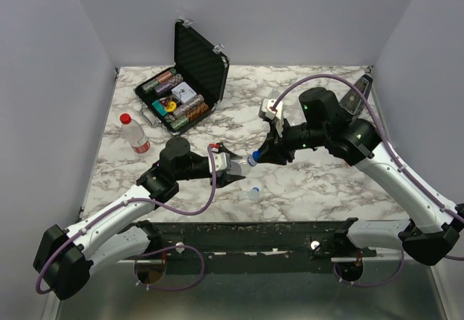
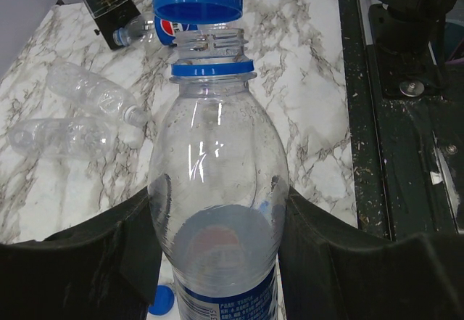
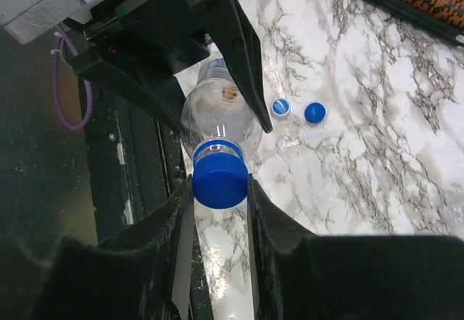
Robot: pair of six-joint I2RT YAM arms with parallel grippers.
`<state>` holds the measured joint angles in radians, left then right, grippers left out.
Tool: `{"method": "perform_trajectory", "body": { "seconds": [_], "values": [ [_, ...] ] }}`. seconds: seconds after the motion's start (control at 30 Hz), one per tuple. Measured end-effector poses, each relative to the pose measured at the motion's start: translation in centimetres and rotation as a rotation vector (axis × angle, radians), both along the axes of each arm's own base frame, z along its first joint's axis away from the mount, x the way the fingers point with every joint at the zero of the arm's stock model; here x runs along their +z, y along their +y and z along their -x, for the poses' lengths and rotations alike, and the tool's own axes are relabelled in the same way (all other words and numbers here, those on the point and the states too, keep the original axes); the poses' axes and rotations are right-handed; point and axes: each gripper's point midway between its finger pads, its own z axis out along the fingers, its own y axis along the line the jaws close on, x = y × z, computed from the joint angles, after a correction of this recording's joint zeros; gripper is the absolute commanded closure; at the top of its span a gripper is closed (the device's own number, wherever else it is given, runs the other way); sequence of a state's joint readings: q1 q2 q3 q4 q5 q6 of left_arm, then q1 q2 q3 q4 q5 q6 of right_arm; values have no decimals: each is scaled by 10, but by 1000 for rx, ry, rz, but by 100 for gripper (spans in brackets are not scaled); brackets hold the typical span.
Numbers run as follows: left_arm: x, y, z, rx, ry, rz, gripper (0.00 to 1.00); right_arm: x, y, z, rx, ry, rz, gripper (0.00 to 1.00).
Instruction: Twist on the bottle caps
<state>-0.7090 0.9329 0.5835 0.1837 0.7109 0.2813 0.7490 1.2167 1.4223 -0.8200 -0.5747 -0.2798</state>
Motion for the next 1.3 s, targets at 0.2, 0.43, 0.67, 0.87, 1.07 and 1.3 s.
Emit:
{"method": "perform_trajectory", "body": {
  "seconds": [0.2, 0.43, 0.67, 0.87, 1.07, 1.3],
  "values": [
    [0, 0, 1, -4, -2, 0, 100, -6, -1, 2, 9, 13, 22, 72],
    [0, 0, 1, -6, -3, 1, 100, -10, -2, 4, 11, 28, 36, 72],
    [1, -1, 3, -19, -2, 3, 100, -11, 0, 5, 17, 32, 39, 72],
    [1, -2, 5, -27, 0, 3, 100, -12, 0, 6, 21, 35, 38, 72],
    [0, -2, 6, -30, 1, 2, 100, -13, 2, 7, 30, 42, 41, 72],
    [-1, -2, 6, -36, 4, 1, 100, -13, 2, 7, 43, 37, 52, 72]
  ]
}}
